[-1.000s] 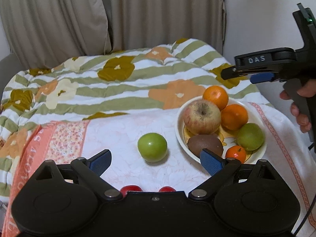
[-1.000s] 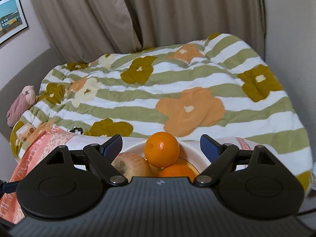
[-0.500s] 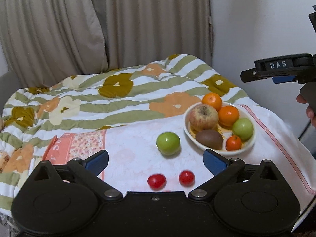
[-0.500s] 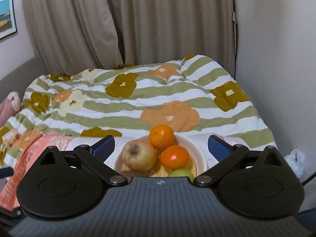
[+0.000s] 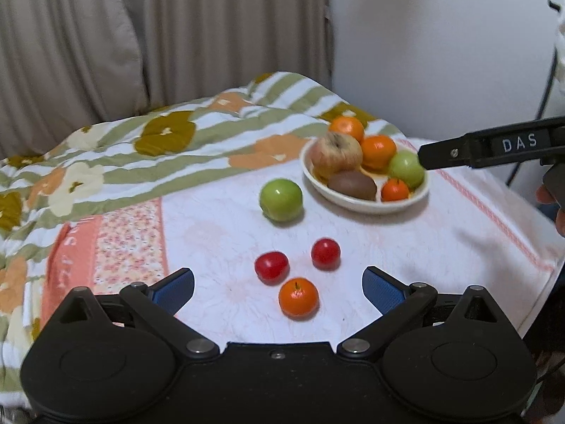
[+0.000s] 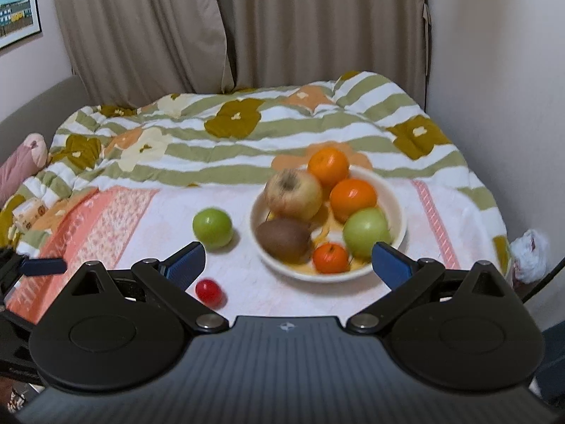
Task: Organize fruits
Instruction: 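Move both tools back toward the tangerine and cherry tomatoes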
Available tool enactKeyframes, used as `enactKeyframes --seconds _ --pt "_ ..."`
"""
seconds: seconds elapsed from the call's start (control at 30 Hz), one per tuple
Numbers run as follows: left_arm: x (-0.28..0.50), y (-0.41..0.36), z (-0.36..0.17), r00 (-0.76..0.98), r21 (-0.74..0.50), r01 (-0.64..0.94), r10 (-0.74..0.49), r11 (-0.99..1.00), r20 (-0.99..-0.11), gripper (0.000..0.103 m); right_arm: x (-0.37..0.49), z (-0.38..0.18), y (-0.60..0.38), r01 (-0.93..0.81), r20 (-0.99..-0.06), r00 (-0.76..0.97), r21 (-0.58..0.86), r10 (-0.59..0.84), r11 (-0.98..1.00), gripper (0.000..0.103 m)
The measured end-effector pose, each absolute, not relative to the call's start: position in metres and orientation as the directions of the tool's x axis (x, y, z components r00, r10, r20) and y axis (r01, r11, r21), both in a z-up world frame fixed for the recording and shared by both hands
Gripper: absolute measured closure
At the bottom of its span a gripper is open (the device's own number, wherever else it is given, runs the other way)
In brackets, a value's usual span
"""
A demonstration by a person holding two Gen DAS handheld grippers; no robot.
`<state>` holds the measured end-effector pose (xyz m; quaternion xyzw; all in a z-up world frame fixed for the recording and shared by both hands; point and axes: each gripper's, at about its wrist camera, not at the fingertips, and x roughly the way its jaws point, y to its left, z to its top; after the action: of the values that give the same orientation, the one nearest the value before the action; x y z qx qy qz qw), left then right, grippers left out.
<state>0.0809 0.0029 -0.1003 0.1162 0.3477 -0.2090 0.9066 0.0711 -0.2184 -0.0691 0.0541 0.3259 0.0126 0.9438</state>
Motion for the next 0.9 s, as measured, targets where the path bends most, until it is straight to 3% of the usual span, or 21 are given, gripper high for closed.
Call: enactKeyframes --seconds 0.27,0.4,0.57,0.73,0.9 --pt "0.1 -0.01 -0.144 0.609 0.109 0.566 -0.326 0.817 -0.723 0.015 0.065 -0.118 -0.194 0.008 -0.633 0.772 0.095 0.054 0.995 0.0" --pt "0.111 -0.015 -0.159 0.573 0.103 0.583 -0.318 0.806 -0.755 0.031 0.068 -0.134 -0.19 0.009 -0.651 0.757 0.108 0.064 0.994 0.0" --pt "0.12 -0.019 -0.169 0.55 0.1 0.593 -0.311 0.799 -0.775 0.036 0.074 -0.145 -0.185 -0.002 -0.673 0.736 0.111 0.076 0.994 0.0" --pt "0.124 -0.021 -0.172 0.524 0.07 0.6 -0.325 0.797 -0.787 0.059 0.079 -0.149 -0.184 0.007 -0.681 0.728 0.117 0.075 0.993 0.0" --pt "0.123 -0.022 -0.171 0.522 0.075 0.604 -0.323 0.794 -0.789 0.061 0.084 -0.15 -0.182 0.005 -0.683 0.726 0.126 0.083 0.992 0.0"
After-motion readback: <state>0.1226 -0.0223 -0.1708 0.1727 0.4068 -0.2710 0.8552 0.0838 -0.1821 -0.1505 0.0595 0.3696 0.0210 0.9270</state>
